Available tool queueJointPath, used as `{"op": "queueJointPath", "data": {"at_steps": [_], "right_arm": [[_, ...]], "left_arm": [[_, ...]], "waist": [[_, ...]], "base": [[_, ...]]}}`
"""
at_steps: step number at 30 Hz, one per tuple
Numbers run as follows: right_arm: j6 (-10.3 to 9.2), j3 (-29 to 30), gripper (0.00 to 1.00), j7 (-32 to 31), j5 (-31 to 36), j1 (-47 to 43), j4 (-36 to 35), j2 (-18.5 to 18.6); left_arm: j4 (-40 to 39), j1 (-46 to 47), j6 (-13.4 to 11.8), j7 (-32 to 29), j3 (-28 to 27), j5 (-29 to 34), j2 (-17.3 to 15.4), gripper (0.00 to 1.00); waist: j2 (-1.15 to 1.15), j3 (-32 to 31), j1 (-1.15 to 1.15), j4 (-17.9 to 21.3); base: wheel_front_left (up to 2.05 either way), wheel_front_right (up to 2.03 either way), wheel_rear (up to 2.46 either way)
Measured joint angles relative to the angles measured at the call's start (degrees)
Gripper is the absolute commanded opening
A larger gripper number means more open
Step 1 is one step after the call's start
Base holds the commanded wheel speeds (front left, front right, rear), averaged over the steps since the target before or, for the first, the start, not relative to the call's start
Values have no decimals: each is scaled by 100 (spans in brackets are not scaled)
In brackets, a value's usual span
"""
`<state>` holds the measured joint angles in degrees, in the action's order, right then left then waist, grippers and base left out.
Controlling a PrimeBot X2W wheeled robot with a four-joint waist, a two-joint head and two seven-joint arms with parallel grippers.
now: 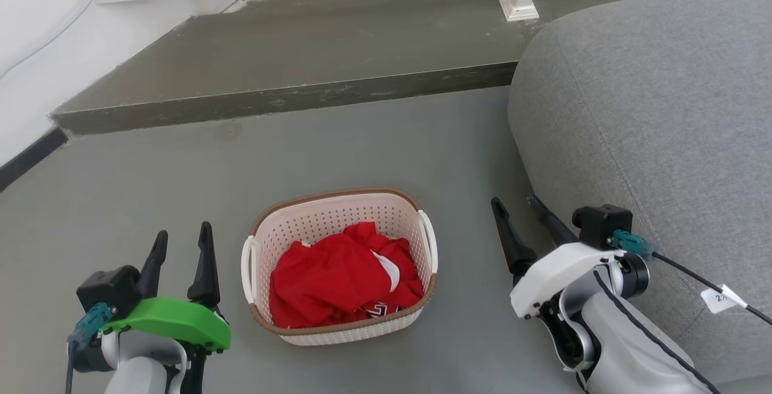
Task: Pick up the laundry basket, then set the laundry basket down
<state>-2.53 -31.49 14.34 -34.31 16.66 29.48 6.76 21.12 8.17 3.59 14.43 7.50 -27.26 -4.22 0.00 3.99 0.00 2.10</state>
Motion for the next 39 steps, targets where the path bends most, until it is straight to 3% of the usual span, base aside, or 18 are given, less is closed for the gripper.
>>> {"op": "queueJointPath", "data": {"at_steps": [11, 39], "right_arm": [[2, 174, 100, 0, 360, -129, -237, -2], [44, 545, 100, 1, 778, -415, -492, -126]], "left_arm": [[-335, -178, 1, -1, -53, 475, 0, 100], [-557, -377, 92, 0, -282, 661, 127, 100]], "waist": [[0, 14, 0, 7], [0, 64, 0, -26]], "base": [[0, 0, 0], [0, 0, 0]]}}
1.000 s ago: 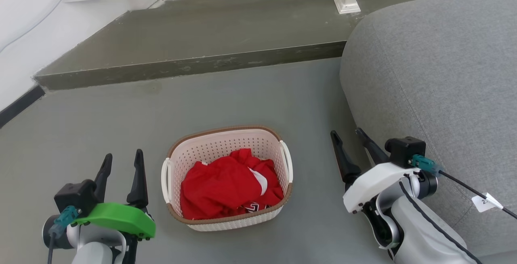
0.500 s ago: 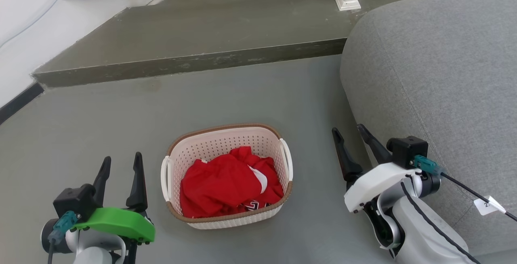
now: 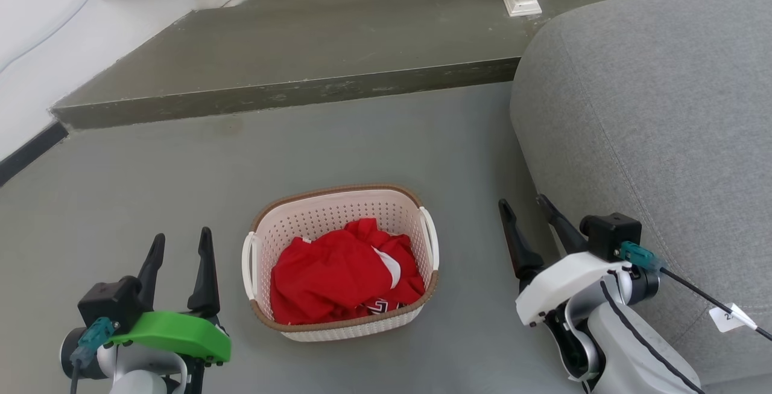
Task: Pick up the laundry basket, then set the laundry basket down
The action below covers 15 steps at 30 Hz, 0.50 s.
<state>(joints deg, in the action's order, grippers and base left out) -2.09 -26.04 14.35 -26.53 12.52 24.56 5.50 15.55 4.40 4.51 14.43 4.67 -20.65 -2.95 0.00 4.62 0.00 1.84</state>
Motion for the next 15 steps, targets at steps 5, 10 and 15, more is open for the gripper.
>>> {"op": "queueJointPath", "data": {"at_steps": [5, 10, 15], "right_arm": [[7, 71, 100, -1, 41, -19, -3, -9], [0, 68, 0, -3, 44, -108, 129, -24], [3, 102, 0, -12, -46, -337, 215, -31]], "left_arm": [[-7, -3, 11, 0, -30, 29, 5, 100], [165, -38, 44, -13, -9, 34, 49, 0], [299, -109, 44, -73, -18, -44, 89, 0]], "waist": [[0, -4, 0, -4], [0, -7, 0, -4], [0, -12, 0, -5]], "base": [[0, 0, 0], [0, 0, 0], [0, 0, 0]]}}
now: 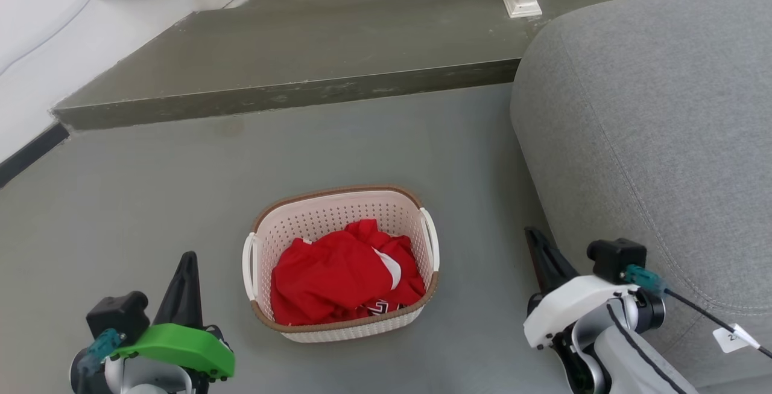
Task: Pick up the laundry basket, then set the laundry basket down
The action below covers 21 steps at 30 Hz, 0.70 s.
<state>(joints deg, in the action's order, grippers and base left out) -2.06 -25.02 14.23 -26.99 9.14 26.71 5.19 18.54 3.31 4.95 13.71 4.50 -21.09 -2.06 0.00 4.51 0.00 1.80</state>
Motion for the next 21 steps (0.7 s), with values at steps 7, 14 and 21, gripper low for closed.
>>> {"op": "queueJointPath", "data": {"at_steps": [7, 14, 21], "right_arm": [[54, 191, 0, -115, -461, -1, -80, -21], [107, 404, 0, -241, -987, -10, -167, -42], [171, 630, 0, -396, -1446, -32, -233, -68]], "left_arm": [[103, 14, 8, -193, -147, -455, 1, 0], [112, 16, 9, -365, -214, -1068, 4, 0], [111, 20, 14, -525, -279, -1507, 10, 0]], "waist": [[0, -40, 0, -12], [0, -72, 0, -27], [0, -102, 0, -42]], "base": [[0, 0, 0], [0, 0, 0], [0, 0, 0]]}}
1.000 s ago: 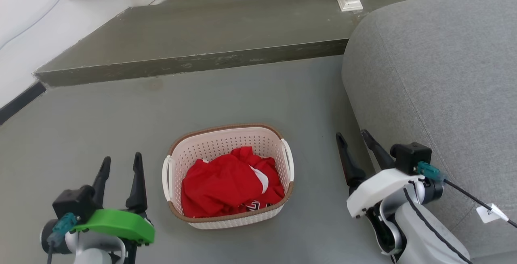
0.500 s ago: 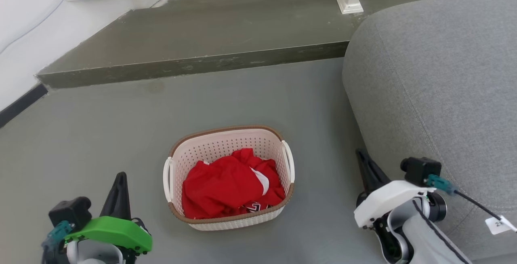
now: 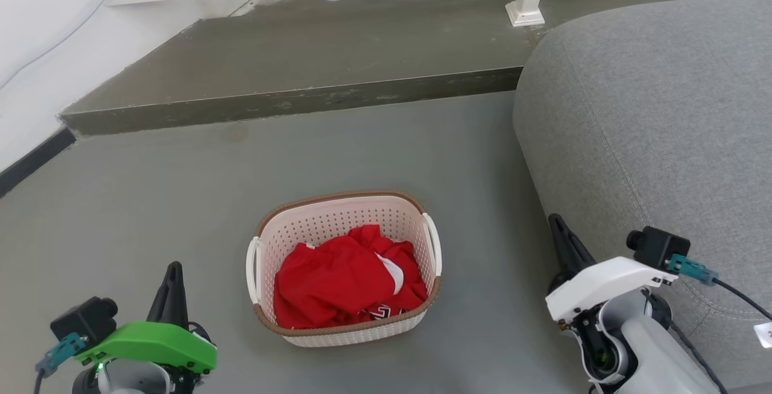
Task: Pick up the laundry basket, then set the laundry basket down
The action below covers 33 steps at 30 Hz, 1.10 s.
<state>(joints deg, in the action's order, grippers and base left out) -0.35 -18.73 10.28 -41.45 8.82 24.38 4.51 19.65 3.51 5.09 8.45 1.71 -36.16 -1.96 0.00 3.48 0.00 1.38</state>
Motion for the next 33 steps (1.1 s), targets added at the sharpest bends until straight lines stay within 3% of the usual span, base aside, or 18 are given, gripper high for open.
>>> {"op": "queueJointPath", "data": {"at_steps": [33], "right_arm": [[307, 1073, 0, -682, -2242, -162, -339, -35]], "left_arm": [[-125, 5, 70, -699, -323, -2395, 3, 0]], "waist": [[0, -146, 0, -62]], "base": [[0, 0, 0]]}}
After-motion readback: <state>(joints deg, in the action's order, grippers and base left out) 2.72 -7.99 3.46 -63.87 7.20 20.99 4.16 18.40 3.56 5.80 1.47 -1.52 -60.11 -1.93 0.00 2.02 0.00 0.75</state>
